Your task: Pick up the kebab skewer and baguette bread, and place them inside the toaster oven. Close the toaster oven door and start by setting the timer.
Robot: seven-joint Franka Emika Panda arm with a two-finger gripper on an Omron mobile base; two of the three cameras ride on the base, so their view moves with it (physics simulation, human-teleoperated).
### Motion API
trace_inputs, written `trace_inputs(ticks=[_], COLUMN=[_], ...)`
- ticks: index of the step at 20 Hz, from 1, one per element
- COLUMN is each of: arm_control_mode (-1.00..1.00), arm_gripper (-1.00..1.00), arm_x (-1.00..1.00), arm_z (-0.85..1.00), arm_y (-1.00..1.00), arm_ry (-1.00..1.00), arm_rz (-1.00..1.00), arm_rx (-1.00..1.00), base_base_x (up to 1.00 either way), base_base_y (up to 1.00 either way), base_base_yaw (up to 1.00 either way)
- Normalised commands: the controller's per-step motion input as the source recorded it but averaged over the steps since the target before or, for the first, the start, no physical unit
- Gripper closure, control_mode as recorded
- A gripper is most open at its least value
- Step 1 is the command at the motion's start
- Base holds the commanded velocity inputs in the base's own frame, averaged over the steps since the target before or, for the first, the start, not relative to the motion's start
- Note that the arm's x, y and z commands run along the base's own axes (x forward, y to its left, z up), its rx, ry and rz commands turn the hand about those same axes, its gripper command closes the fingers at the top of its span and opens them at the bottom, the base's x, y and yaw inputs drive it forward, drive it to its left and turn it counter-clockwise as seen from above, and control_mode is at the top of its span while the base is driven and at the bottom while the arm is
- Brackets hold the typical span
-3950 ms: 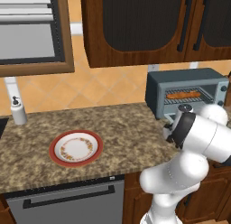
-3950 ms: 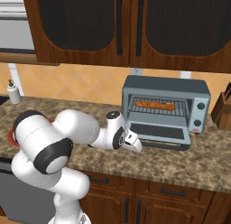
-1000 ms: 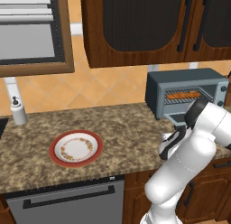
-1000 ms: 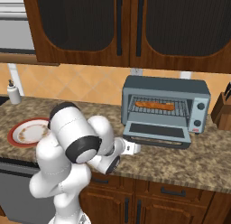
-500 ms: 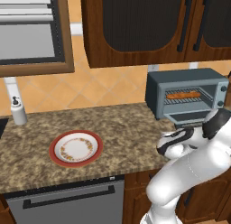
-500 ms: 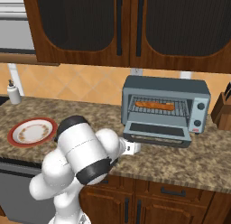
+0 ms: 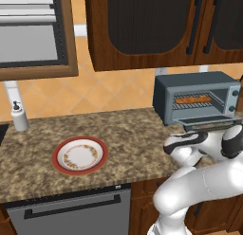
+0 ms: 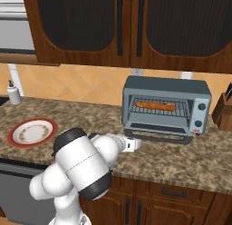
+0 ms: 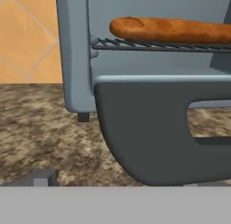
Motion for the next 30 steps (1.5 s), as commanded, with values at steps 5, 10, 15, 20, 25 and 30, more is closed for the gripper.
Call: trace_inputs(ticks=[5,10,15,20,25,30], arm_control_mode=[-1.0,-1.0,-1.0,-1.0,-1.0,-1.0], arm_gripper=[-1.0,-1.0,-1.0,-1.0,-1.0,-1.0], arm_x=[0.4,0.43,0.49,0.59,0.6,0.43], arm_z=[1.0,1.0,1.0,0.97,0.42,0.05], arm_y=[-0.38,-0.39,-0.34,-0.38,-0.29,-0.23], arm_ry=[0.14,0.17,0.16,0.18,0.05,0.01], arm_rz=[0.0,0.0,0.0,0.0,0.0,0.0], arm_rx=[0.0,0.0,0.0,0.0,0.0,0.0], base_base_x=[0.0,0.0,0.0,0.0,0.0,0.0], base_base_y=[0.0,0.0,0.0,0.0,0.0,0.0], base_base_yaw=[0.0,0.0,0.0,0.0,0.0,0.0])
